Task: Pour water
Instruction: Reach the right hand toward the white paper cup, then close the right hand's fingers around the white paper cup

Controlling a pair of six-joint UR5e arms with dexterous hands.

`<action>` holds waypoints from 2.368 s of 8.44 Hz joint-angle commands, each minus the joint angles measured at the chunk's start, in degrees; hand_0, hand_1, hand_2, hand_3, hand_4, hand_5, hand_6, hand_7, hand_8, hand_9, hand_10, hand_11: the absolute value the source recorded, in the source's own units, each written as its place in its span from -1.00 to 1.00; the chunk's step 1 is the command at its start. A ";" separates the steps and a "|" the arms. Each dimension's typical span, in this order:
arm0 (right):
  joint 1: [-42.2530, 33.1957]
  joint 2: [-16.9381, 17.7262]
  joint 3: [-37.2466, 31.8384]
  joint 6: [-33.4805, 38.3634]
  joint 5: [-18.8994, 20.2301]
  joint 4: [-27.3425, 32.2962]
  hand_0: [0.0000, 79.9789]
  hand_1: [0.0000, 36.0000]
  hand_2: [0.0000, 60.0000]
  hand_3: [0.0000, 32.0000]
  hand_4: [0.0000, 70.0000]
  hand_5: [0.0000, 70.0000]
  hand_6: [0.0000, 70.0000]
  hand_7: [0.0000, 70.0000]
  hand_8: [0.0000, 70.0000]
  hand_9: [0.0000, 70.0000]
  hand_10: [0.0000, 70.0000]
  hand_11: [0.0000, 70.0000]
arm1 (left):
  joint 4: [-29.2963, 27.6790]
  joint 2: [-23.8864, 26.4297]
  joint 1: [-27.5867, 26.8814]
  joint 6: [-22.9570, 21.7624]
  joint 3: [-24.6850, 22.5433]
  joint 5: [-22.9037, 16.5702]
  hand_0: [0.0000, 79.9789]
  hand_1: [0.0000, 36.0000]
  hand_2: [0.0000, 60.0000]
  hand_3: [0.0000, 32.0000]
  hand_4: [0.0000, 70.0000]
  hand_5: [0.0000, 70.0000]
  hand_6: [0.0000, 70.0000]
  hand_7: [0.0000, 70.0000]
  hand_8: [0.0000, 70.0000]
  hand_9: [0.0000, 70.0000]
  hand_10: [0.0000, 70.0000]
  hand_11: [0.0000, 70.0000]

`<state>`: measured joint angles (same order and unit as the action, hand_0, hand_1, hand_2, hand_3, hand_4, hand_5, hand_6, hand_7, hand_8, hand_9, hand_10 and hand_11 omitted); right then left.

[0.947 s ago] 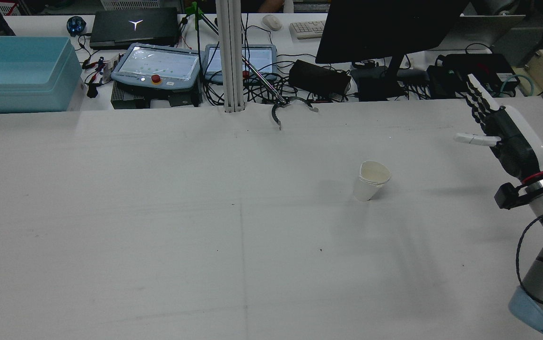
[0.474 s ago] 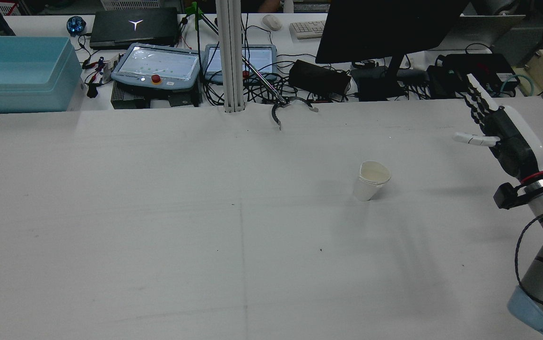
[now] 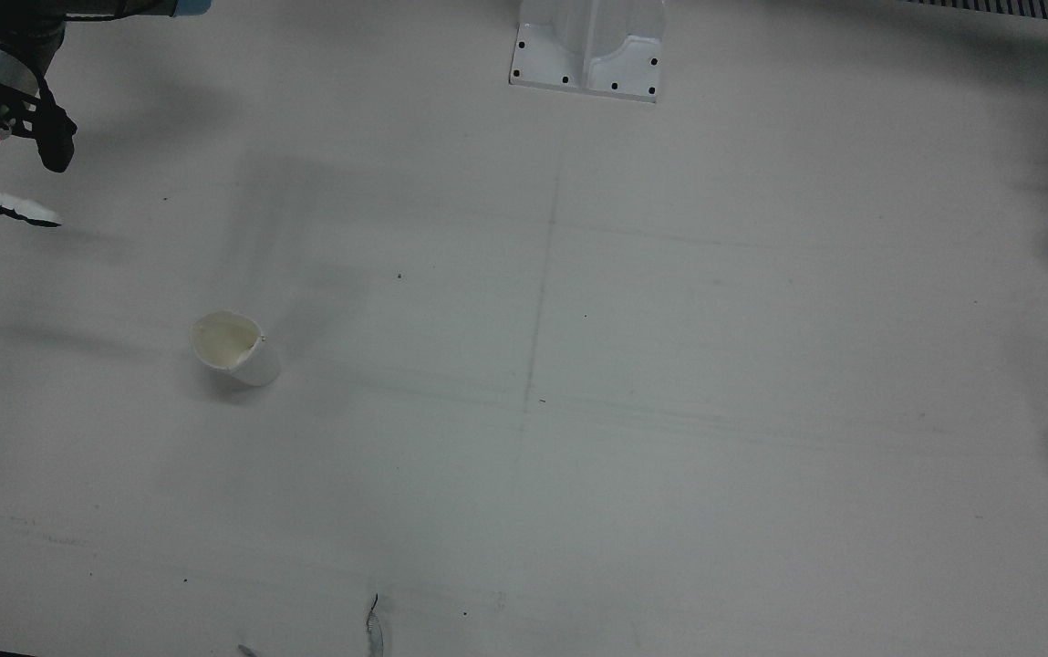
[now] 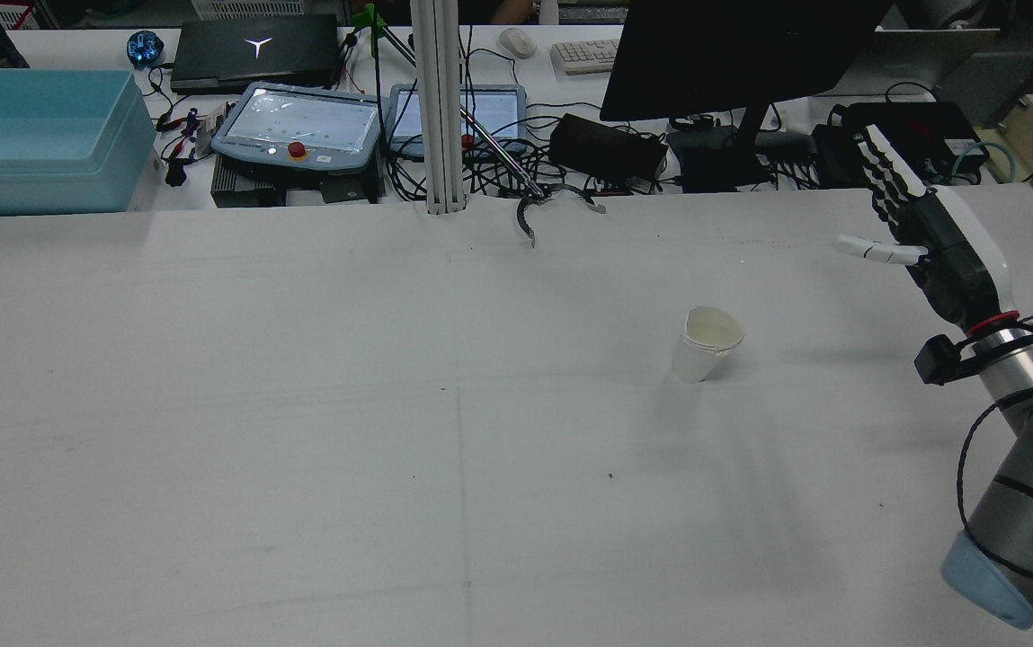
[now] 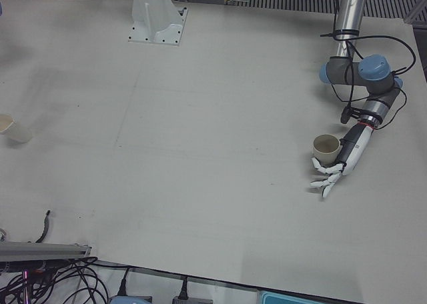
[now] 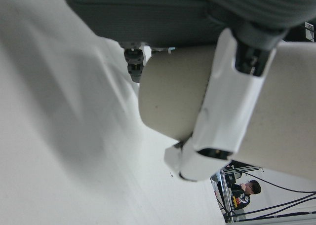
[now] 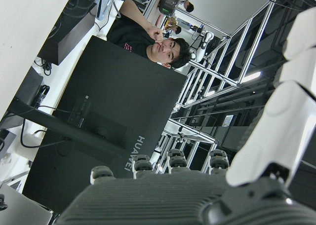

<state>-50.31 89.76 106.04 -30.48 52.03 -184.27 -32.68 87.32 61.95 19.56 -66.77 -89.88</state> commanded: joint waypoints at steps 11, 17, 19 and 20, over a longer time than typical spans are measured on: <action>18.06 -7.05 -13.32 -12.41 -8.61 12.80 0.17 -0.13 -0.51 -0.21 -1.00 -0.85 -0.91 -1.00 -0.88 -0.91 -1.00 -1.00 | -6.25 -0.40 -2.54 -15.69 -2.93 -3.81 1.00 1.00 1.00 -1.00 1.00 1.00 -0.51 -0.33 -0.83 -0.91 -0.78 -0.57; 18.15 -8.63 -13.49 2.93 -9.58 13.15 0.19 -0.08 -0.41 -0.74 -1.00 -0.81 -0.71 -0.91 -0.81 -0.84 -1.00 -1.00 | -6.17 -0.75 -2.71 -15.61 -2.75 -3.81 1.00 1.00 1.00 -1.00 1.00 1.00 -0.50 -0.32 -0.83 -0.90 -0.77 -0.57; 18.15 -8.11 -13.58 5.52 -9.58 13.15 0.21 0.00 -0.38 -0.16 -1.00 -0.81 -0.73 -0.85 -0.86 -0.90 -1.00 -1.00 | -6.17 -0.75 -2.80 -15.60 -2.67 -3.81 1.00 1.00 1.00 -1.00 1.00 1.00 -0.49 -0.32 -0.83 -0.89 -0.77 -0.56; 18.15 -8.11 -15.15 5.61 -9.58 13.15 0.21 0.01 -0.38 -0.06 -1.00 -0.81 -0.74 -0.84 -0.86 -0.91 -1.00 -1.00 | -6.17 -0.75 -2.80 -15.60 -2.58 -3.81 1.00 1.00 1.00 -1.00 1.00 1.00 -0.49 -0.31 -0.82 -0.89 -0.77 -0.56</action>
<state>-32.17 81.46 92.50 -26.80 42.46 -171.13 -38.85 86.58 59.20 3.94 -69.52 -93.69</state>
